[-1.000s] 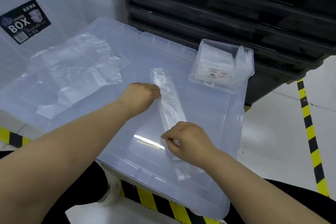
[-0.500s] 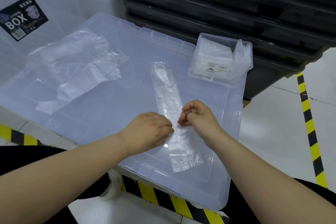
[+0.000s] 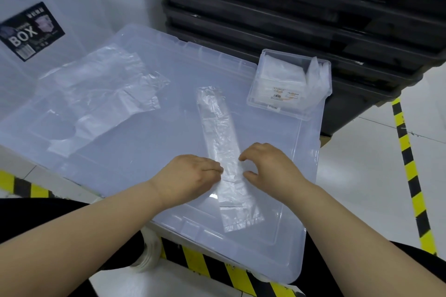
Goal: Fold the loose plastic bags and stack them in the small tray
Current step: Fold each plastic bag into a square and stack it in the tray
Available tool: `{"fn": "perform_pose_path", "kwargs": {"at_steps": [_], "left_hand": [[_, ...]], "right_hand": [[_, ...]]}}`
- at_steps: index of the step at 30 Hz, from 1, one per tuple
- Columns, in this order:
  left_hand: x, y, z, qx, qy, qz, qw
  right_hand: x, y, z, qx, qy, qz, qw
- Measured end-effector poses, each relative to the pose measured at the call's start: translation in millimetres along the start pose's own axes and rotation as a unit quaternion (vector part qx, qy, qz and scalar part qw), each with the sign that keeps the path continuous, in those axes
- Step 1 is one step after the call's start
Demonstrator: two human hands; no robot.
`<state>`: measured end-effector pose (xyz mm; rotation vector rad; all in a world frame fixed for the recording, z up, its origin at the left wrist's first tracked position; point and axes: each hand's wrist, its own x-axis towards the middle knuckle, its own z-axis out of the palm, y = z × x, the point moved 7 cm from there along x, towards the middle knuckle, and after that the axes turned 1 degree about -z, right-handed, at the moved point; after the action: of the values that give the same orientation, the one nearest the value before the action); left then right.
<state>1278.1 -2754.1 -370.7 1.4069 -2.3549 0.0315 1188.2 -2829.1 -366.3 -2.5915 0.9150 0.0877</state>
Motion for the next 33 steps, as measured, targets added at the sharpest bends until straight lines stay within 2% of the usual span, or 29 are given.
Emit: {"fn": "perform_pose_path", "kwargs": {"at_steps": [2,4,6,8,10,14,19,22,26,30,33], "left_hand": [[-3,-2,1,-0.012,-0.014,0.012,1.0],[-7,-5,1,-0.018,-0.032,0.025,0.999],[-11,-9,1,-0.022,-0.05,0.033,0.998],[-13,-13,-1,-0.026,-0.064,0.036,0.997],[-16,-16,-2,-0.03,-0.071,0.037,0.996],[-20,-24,-3,-0.023,-0.035,-0.002,0.999],[-20,-41,-7,0.002,0.01,-0.081,0.997],[-18,-40,-3,-0.003,0.017,-0.1,0.995],[-9,-31,6,-0.005,0.026,-0.093,0.995],[-7,-32,6,-0.006,0.031,-0.107,0.994],[-11,-40,7,-0.055,0.033,-0.123,0.99]], "right_hand": [[0,7,-4,0.006,0.035,0.014,0.999],[0,8,-1,-0.027,0.034,-0.002,0.999],[1,-6,1,-0.079,0.043,-0.071,0.993],[1,-19,3,-0.073,0.066,-0.144,0.985],[2,-26,5,-0.076,0.074,-0.175,0.979],[3,-27,8,-0.052,0.064,-0.165,0.983],[4,-17,14,-0.02,0.111,-0.134,0.985],[5,-8,9,0.069,0.143,-0.082,0.984],[8,3,5,0.172,0.121,0.009,0.978],[8,6,7,0.176,0.095,0.016,0.98],[8,2,8,0.121,0.08,-0.015,0.989]]}}
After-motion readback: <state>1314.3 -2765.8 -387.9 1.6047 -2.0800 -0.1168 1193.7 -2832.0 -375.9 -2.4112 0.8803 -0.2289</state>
